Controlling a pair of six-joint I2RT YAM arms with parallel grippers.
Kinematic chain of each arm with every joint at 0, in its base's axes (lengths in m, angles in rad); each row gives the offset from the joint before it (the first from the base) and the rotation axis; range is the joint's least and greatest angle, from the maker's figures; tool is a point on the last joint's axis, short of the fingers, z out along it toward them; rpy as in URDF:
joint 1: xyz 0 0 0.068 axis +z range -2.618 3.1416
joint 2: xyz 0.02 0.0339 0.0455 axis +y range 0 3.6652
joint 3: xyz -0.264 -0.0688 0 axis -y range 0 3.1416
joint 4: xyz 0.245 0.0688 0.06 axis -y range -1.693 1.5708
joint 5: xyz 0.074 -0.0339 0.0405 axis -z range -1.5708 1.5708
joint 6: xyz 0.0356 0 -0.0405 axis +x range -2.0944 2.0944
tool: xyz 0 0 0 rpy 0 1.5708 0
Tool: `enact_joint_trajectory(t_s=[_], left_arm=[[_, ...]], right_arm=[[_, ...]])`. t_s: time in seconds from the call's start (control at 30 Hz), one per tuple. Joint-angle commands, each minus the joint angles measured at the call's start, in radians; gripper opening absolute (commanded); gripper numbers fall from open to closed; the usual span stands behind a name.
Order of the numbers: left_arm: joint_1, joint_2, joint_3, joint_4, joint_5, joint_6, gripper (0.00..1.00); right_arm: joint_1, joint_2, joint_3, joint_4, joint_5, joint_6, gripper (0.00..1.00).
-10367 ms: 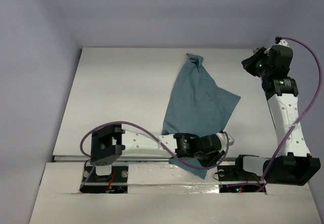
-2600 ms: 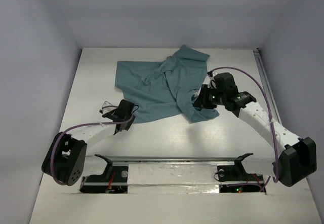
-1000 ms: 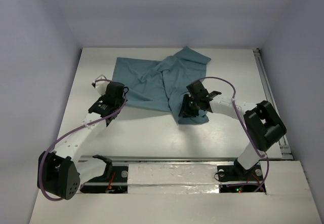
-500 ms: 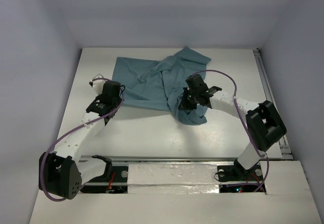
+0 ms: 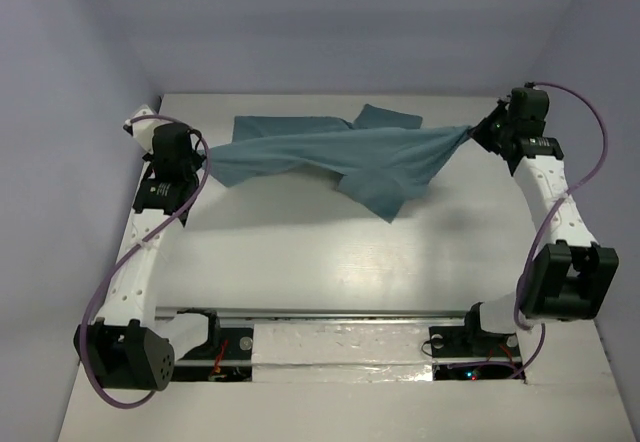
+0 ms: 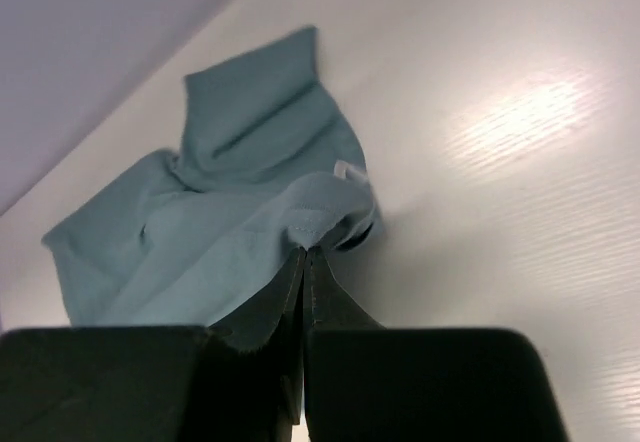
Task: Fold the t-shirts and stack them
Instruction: Flatten out the tshirt
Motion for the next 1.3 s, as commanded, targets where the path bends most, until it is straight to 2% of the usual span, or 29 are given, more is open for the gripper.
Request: enact_joint_trajectory(t_s=[0.0, 0.07, 0.13, 0.17, 0.2, 0.23, 0.37, 0.4, 0.43, 0.47, 0.5, 0.53, 0.57, 0.6, 0.67, 0.7, 0.73, 0.8, 0.83, 0.9, 1.17, 1.27], left_arm=[[0.008, -0.004, 0.033, 0.019, 0.002, 0.041, 0.00], [0.008, 0.006, 0.025, 0.026, 0.022, 0.040, 0.00], [0.008, 0.010, 0.019, 0.029, 0.042, 0.035, 0.00], [0.008, 0.009, 0.006, 0.029, 0.048, 0.034, 0.00], [0.008, 0.006, -0.004, 0.034, 0.057, 0.035, 0.00], [0.008, 0.004, -0.011, 0.042, 0.074, 0.041, 0.00], [0.008, 0.015, -0.039, 0.049, 0.083, 0.041, 0.00], [0.008, 0.022, -0.031, 0.063, 0.083, 0.044, 0.00], [0.008, 0.030, -0.031, 0.071, 0.083, 0.044, 0.00], [0.008, 0.042, -0.010, 0.075, 0.083, 0.046, 0.00], [0.008, 0.055, 0.007, 0.083, 0.083, 0.047, 0.00], [0.008, 0.087, 0.024, 0.083, 0.089, 0.048, 0.00], [0.008, 0.104, 0.060, 0.086, 0.091, 0.048, 0.00], [0.008, 0.118, 0.079, 0.088, 0.092, 0.048, 0.00], [0.008, 0.151, 0.117, 0.092, 0.095, 0.049, 0.00], [0.008, 0.157, 0.127, 0.092, 0.098, 0.049, 0.00], [0.008, 0.164, 0.130, 0.095, 0.104, 0.052, 0.00], [0.008, 0.165, 0.122, 0.100, 0.115, 0.058, 0.00], [0.008, 0.158, 0.116, 0.103, 0.123, 0.055, 0.00], [0.008, 0.148, 0.081, 0.118, 0.137, 0.052, 0.00], [0.008, 0.148, 0.051, 0.121, 0.167, 0.040, 0.00], [0.008, 0.151, 0.056, 0.117, 0.167, 0.040, 0.00]], right_arm=[[-0.038, 0.086, -0.019, 0.001, -0.046, -0.032, 0.00], [-0.051, 0.158, 0.012, 0.004, -0.028, -0.040, 0.09], [-0.075, 0.204, 0.039, 0.001, 0.000, -0.051, 0.23], [-0.075, 0.236, 0.071, -0.024, 0.000, -0.052, 0.35], [-0.087, 0.244, 0.084, -0.037, 0.006, -0.052, 0.60], [-0.088, 0.247, 0.095, -0.048, 0.004, -0.058, 0.99], [-0.088, 0.160, 0.020, -0.014, -0.076, -0.080, 0.97], [-0.050, 0.084, -0.070, 0.004, -0.109, -0.077, 0.82], [-0.014, 0.041, -0.121, 0.004, -0.109, -0.077, 0.71], [0.035, -0.004, -0.172, 0.015, -0.088, -0.083, 0.52], [0.096, -0.077, -0.219, 0.015, -0.068, -0.080, 0.22], [0.162, -0.096, -0.302, 0.014, -0.063, -0.072, 0.00], [0.299, -0.105, -0.335, 0.014, -0.060, -0.031, 0.00], [0.363, -0.107, -0.365, 0.021, -0.046, 0.004, 0.00], [0.467, -0.090, -0.447, 0.085, -0.019, 0.117, 0.00], [0.478, -0.081, -0.470, 0.116, -0.015, 0.153, 0.00], [0.478, -0.053, -0.491, 0.145, -0.015, 0.178, 0.15], [0.478, -0.021, -0.514, 0.187, 0.009, 0.228, 0.30], [0.478, -0.007, -0.519, 0.196, 0.018, 0.244, 0.42], [0.489, 0.029, -0.533, 0.245, 0.029, 0.288, 0.51], [0.540, 0.198, -0.511, 0.322, 0.049, 0.393, 0.48], [0.549, 0.243, -0.478, 0.281, 0.105, 0.405, 0.41]])
